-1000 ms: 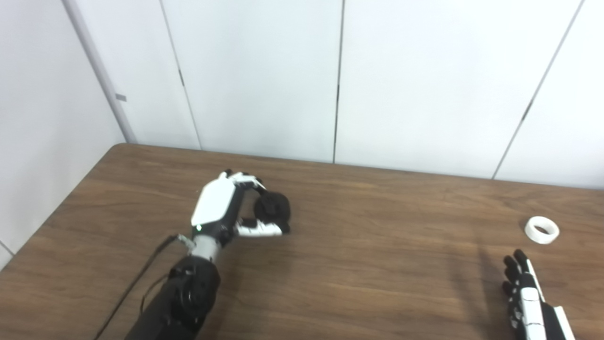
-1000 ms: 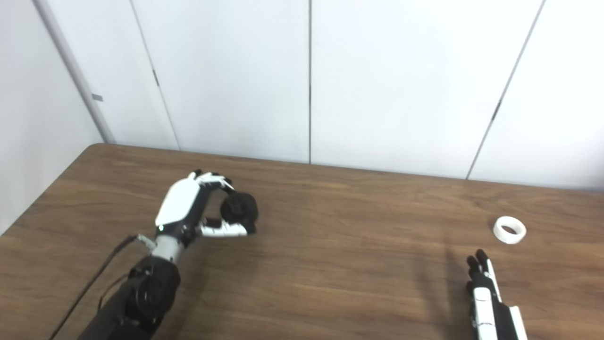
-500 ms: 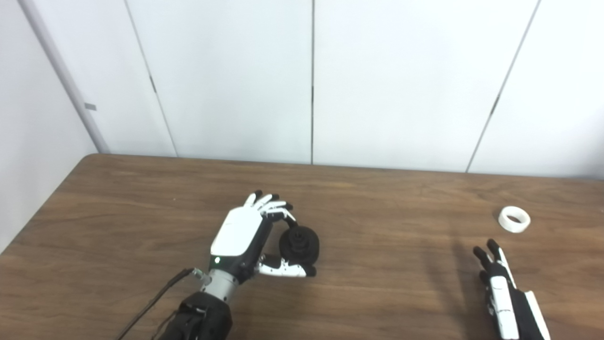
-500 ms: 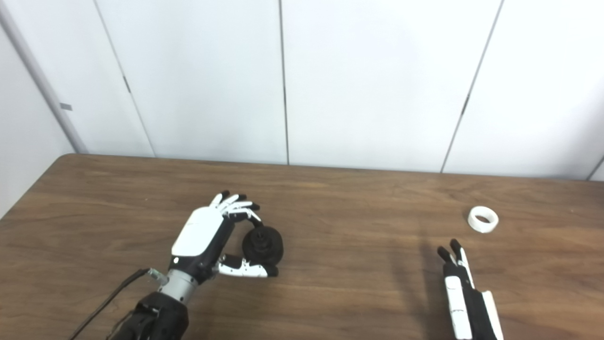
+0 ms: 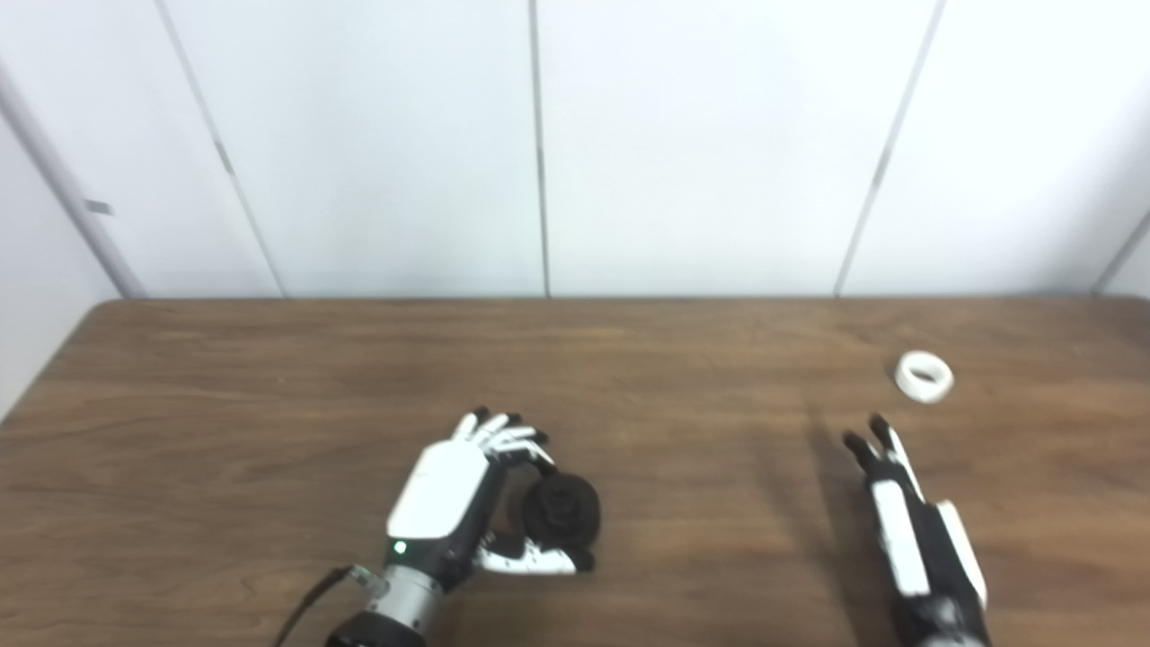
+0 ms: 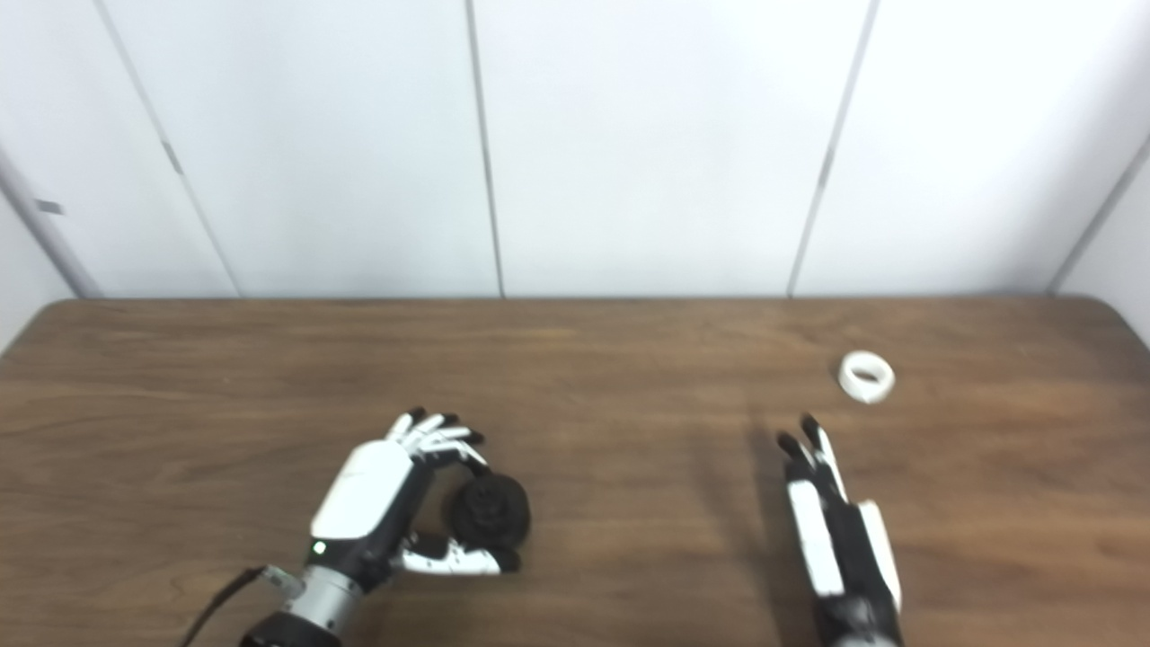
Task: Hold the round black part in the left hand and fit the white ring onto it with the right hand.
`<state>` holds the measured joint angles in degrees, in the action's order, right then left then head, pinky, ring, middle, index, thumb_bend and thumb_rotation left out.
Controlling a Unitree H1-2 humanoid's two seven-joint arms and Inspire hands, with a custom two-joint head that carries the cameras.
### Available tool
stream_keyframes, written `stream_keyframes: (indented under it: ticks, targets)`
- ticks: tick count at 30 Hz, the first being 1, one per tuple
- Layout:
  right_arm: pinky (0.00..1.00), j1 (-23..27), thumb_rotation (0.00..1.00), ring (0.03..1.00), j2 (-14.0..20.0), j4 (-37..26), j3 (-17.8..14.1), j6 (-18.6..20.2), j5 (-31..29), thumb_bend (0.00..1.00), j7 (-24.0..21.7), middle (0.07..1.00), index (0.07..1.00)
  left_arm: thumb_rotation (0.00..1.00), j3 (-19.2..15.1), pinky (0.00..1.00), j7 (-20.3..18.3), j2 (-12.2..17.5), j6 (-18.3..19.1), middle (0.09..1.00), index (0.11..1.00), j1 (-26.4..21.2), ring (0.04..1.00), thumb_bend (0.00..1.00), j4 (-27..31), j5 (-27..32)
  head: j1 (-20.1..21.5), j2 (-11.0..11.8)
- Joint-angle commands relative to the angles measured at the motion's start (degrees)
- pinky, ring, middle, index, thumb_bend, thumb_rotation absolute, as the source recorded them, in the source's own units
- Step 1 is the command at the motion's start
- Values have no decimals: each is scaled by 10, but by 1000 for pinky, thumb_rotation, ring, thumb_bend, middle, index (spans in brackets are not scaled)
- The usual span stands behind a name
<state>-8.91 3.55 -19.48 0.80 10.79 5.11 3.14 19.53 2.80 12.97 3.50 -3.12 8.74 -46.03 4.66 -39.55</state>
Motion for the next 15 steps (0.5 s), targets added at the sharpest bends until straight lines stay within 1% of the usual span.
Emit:
stream_keyframes:
  ticks: [1,7,10,15]
  targets:
    - [1000,-15,1000,973,-21,-23,7,-3,4,576,2,923,982,56,-2,1000,7,-1,-13,792,483,-6,904,524,18,-12,6,-5]
    - [1000,-10,1000,969,-31,-42,18,18,12,567,10,914,975,55,5,1000,10,-6,-22,789,484,6,897,525,9,-17,22,-23]
    - [1000,-9,1000,974,-34,-49,22,31,18,586,14,912,974,56,7,1000,11,-8,-25,795,484,9,903,525,4,-16,24,-27]
    - [1000,-6,1000,980,-34,-53,20,34,15,594,15,916,976,56,11,1000,23,-16,-35,799,484,11,906,525,-16,-30,25,-31]
